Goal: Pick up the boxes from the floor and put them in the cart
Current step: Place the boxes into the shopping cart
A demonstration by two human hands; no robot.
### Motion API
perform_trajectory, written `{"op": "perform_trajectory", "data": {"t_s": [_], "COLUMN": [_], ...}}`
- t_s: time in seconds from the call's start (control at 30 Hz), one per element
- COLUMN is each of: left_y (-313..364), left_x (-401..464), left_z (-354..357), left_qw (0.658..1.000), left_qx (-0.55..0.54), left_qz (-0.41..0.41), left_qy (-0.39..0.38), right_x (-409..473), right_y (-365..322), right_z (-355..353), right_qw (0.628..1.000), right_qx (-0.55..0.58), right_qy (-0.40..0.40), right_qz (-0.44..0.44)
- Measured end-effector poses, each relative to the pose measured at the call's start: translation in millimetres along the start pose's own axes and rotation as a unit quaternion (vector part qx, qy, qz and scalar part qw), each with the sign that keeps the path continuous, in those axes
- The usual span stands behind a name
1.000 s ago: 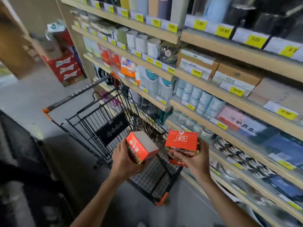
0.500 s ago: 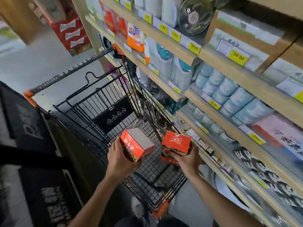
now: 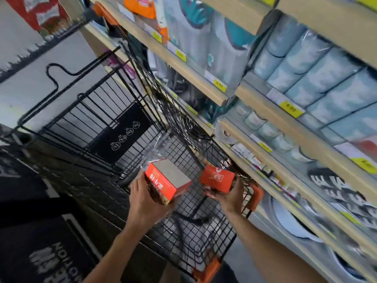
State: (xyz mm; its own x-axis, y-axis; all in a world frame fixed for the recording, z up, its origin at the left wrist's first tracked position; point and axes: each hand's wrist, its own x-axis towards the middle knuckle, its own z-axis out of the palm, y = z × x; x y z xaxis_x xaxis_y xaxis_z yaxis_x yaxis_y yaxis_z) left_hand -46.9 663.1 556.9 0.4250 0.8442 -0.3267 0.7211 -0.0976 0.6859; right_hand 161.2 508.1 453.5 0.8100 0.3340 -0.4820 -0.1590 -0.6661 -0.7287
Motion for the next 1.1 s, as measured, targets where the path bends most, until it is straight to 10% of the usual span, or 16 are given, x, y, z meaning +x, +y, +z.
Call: {"op": "perform_trajectory", "data": {"t_s": [1.1], "left_y": [-34], "left_x": [-10], "left_z": [66], "left_qw": [0.997], "left_qx": [-0.004], "left_qz": [0.013], "left_qy": [-0.077], "right_x": [53], "right_y": [72], "right_z": [15], "right_qw": [0.982], "right_qx": [0.026], "right_qy": [0.019], "right_qz": [0.185]}}
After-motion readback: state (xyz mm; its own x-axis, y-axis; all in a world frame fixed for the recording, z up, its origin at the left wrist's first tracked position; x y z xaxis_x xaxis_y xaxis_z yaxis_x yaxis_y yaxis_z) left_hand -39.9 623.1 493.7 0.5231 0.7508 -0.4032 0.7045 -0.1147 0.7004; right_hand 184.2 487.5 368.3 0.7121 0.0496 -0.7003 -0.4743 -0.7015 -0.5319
